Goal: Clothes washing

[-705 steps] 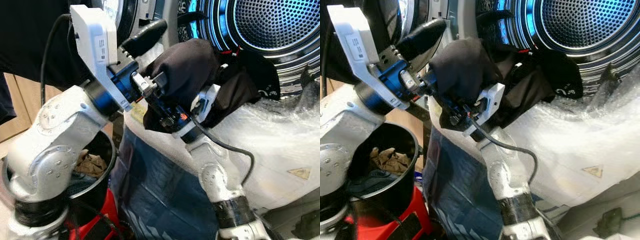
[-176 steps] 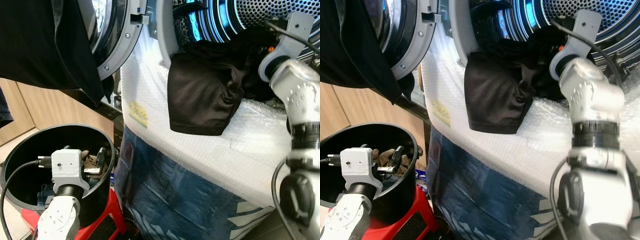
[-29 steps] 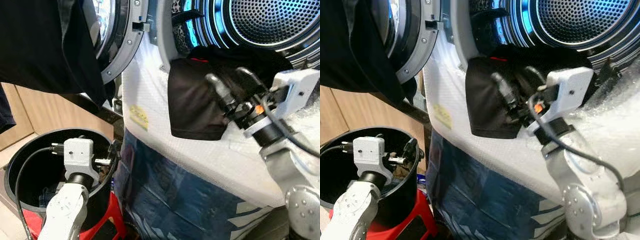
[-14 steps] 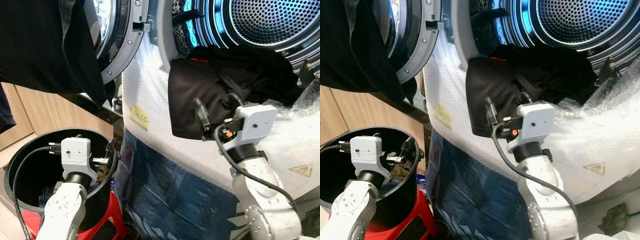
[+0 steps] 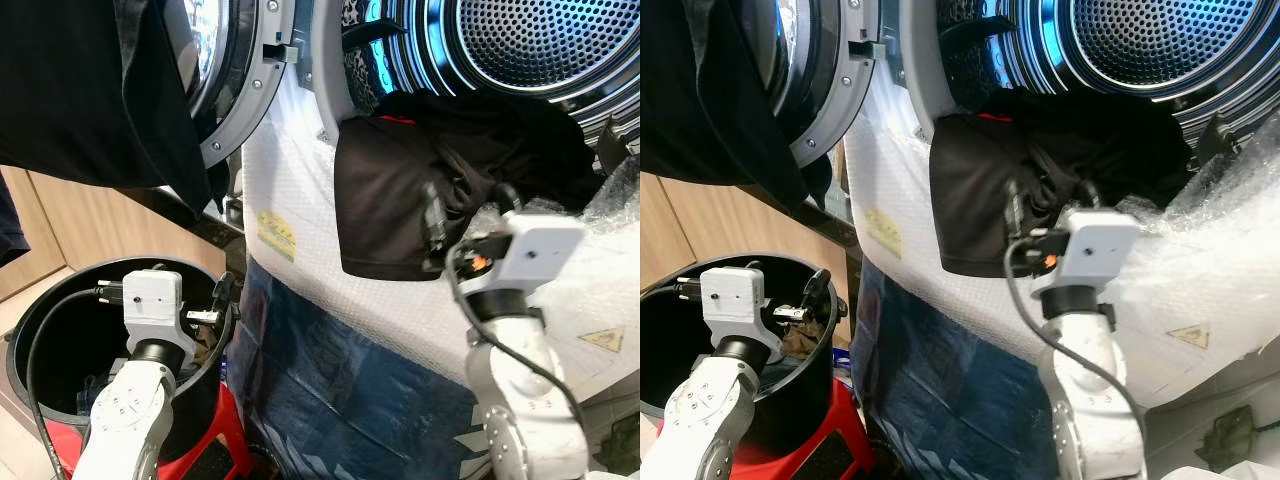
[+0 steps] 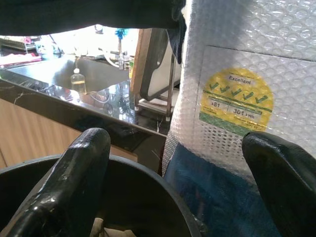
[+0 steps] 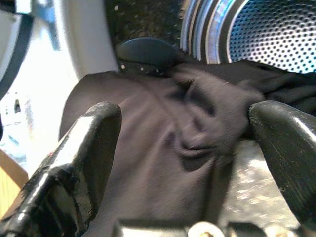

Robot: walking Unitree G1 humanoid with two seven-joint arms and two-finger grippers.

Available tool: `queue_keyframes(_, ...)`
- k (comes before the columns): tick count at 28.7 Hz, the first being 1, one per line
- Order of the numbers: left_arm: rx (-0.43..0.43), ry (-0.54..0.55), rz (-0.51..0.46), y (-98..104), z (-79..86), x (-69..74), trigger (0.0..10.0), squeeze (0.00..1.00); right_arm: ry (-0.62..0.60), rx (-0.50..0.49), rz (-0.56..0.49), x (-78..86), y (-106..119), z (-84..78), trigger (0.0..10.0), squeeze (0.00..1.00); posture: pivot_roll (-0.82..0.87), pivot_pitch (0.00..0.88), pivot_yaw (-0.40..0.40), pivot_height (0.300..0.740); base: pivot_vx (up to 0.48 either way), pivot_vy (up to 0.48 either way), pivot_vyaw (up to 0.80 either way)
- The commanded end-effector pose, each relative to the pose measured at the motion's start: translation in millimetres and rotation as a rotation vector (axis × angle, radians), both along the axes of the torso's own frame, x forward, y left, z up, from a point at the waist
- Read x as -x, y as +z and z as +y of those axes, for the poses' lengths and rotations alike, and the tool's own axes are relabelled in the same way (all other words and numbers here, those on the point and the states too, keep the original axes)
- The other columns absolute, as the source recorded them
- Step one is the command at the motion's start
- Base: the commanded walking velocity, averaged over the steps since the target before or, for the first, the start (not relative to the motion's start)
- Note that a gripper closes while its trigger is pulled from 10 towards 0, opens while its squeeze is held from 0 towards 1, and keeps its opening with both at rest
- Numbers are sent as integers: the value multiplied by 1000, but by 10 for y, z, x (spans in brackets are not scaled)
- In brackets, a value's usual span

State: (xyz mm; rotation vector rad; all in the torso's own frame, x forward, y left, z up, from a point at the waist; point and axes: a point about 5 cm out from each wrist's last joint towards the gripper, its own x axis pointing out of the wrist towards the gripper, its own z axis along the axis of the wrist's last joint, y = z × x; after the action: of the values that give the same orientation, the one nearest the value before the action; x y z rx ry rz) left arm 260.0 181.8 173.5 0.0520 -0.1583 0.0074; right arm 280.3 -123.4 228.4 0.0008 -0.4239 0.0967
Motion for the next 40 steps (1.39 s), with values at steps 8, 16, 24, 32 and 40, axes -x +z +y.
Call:
queue_keyframes(8,-7,-1,-30,75,-3,22,10000,0,-117,-39,-90,-30,107,-68,10000,0,174,19,-138,740,0,0,0)
queue_keyframes(16,-7,-5,-34,88,-11,13,10000,0,-101,-47,-59,-117,18,-61,10000,0,174,12,-133,740,0,0,0)
queue_keyframes(24,-10,-2,-38,104,-3,20,10000,0,-95,-26,-23,-212,-127,-93,10000,0,186,14,-135,740,0,0,0)
queue_keyframes(32,-6,5,-26,71,28,35,10000,0,-78,-45,-33,-202,-117,-76,0,0,179,16,-135,740,0,0,0)
queue_keyframes(40,-7,-3,-26,71,6,29,10000,0,-73,-63,-44,-210,-81,-59,0,0,179,11,-135,740,0,0,0)
